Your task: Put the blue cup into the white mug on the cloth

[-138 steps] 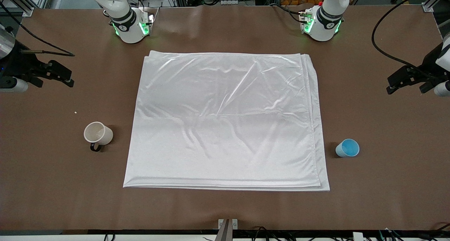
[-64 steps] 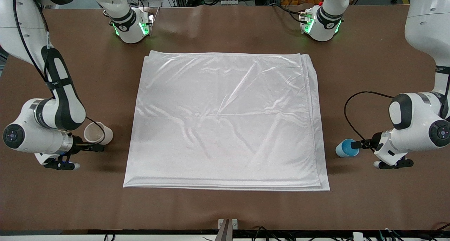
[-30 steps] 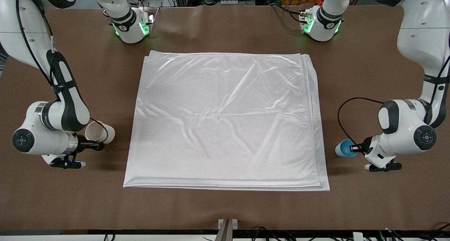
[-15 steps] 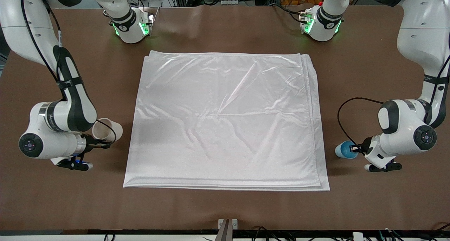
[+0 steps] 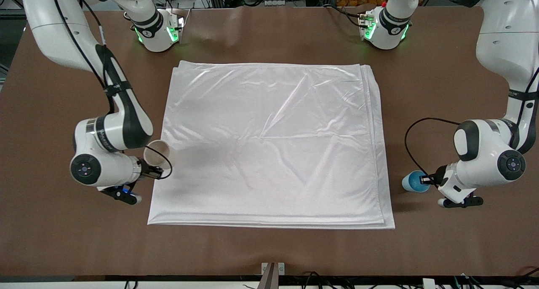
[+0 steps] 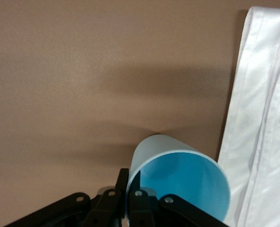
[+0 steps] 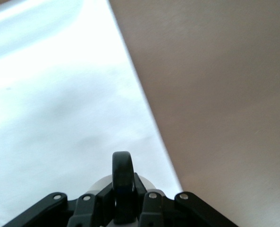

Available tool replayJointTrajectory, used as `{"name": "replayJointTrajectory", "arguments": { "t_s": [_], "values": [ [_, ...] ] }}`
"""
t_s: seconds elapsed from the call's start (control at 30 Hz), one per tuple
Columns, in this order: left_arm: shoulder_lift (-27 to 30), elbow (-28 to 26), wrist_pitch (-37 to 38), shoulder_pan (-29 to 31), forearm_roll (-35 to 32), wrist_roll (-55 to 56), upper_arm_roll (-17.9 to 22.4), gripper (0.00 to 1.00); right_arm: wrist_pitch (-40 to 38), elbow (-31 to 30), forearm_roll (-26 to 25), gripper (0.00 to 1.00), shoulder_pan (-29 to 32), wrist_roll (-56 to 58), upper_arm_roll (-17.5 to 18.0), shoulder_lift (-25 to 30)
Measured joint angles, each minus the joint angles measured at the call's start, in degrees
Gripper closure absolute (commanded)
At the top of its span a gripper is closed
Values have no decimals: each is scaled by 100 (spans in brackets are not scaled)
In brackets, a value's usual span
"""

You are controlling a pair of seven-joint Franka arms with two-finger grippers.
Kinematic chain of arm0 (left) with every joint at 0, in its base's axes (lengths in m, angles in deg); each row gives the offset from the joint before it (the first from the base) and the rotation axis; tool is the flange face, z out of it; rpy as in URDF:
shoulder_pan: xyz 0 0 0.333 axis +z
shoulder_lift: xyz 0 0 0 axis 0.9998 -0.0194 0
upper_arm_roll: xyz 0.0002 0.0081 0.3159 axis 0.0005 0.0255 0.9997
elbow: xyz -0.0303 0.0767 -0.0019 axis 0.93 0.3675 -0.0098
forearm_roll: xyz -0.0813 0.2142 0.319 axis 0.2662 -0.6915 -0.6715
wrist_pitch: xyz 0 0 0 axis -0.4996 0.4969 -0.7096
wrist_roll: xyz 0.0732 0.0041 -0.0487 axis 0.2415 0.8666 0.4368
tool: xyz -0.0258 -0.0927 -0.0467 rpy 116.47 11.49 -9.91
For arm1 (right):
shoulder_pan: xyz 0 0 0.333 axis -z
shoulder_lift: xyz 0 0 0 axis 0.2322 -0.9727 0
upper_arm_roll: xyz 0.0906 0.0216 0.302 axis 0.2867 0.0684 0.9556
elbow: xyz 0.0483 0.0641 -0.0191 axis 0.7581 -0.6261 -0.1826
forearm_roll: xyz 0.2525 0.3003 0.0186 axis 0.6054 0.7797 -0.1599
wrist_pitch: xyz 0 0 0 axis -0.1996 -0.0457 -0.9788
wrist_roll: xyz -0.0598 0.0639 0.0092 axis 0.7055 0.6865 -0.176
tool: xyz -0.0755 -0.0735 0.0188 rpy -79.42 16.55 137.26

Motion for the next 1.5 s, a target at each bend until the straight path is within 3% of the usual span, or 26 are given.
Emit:
{"name": "replayJointTrajectory", "arguments": {
  "t_s": [0.27, 0.87, 1.5],
  "values": [
    [128, 63, -1, 0, 0, -9, -7, 100, 4, 114, 372, 100, -632, -1162, 5, 37],
    [557, 91, 1, 0, 0, -17, -43, 100, 568, 121, 407, 100, -1749, -3245, -3, -31],
    [1097, 116, 468, -20, 0, -16, -575, 100, 1050, 116, 406, 100, -2556, -4740, -38, -360]
  ]
}}
